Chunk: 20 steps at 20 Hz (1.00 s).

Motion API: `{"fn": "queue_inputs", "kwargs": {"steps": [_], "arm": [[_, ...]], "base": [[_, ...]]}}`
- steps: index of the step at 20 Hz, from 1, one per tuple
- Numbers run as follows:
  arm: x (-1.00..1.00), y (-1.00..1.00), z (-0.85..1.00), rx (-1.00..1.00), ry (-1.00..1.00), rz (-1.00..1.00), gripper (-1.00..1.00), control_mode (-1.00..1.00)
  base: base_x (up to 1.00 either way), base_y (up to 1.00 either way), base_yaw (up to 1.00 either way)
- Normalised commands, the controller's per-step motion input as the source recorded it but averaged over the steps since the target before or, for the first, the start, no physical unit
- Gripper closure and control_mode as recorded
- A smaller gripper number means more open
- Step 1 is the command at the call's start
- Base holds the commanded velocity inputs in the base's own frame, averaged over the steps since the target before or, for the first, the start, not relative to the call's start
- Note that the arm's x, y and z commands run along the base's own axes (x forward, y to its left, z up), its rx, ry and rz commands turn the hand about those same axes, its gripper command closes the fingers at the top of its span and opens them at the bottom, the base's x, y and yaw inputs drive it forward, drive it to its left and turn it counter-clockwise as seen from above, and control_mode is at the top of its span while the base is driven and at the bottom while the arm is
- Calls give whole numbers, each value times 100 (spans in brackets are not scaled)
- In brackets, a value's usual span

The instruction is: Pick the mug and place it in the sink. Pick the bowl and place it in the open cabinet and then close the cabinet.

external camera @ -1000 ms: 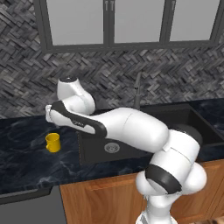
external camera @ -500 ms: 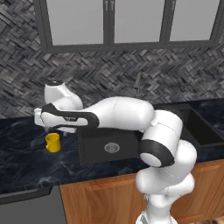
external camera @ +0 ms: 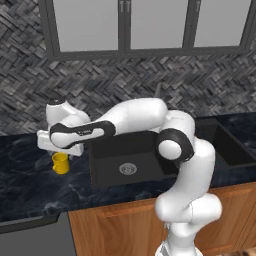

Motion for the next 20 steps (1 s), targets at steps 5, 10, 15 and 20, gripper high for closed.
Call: {"fn": "queue_inputs", "kwargs": {"steps": [5, 10, 15, 20], "arm": [[13, 15, -24, -9, 4, 0, -100, -100], [18, 10, -13, 0, 7, 0, -100, -100], [27, 0, -27, 0, 0, 0, -100, -100], [9, 3, -25, 2, -6, 0, -100, -100]], "base": [[0, 0, 0], [0, 0, 0], [0, 0, 0], [0, 0, 0]]}}
